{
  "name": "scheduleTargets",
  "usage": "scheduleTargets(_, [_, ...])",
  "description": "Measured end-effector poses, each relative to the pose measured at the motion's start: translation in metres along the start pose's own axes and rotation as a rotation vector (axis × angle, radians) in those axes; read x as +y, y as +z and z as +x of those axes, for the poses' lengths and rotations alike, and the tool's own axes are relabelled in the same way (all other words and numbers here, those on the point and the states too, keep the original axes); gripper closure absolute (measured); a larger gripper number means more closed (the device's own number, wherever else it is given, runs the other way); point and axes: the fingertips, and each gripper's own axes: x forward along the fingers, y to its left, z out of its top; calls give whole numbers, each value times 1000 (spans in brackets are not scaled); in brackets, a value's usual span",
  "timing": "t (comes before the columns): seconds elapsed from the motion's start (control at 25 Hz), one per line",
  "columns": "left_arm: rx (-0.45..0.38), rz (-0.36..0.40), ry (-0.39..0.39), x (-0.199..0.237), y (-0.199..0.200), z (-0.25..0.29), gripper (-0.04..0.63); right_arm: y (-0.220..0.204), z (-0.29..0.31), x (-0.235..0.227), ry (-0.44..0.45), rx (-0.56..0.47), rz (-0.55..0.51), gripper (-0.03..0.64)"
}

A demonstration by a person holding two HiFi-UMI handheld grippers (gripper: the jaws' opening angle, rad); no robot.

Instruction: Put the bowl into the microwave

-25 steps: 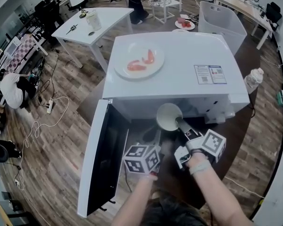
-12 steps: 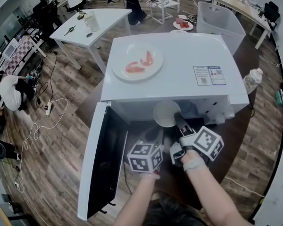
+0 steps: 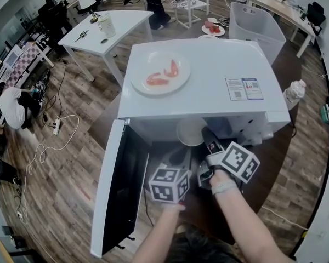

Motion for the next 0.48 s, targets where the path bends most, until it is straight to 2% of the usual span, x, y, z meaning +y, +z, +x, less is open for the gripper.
scheduleTargets(0.12, [11,9,0,2,2,0,595,3,5,4,1,-1,-33,522])
scheduleTargets(0.36, [34,48,-5,2,10,-1,595,10,14,13,10,7,-165,531])
scheduleTargets(0.48, [32,34,-25,-1,12,-5,595,12,16,14,15,15,-199,531])
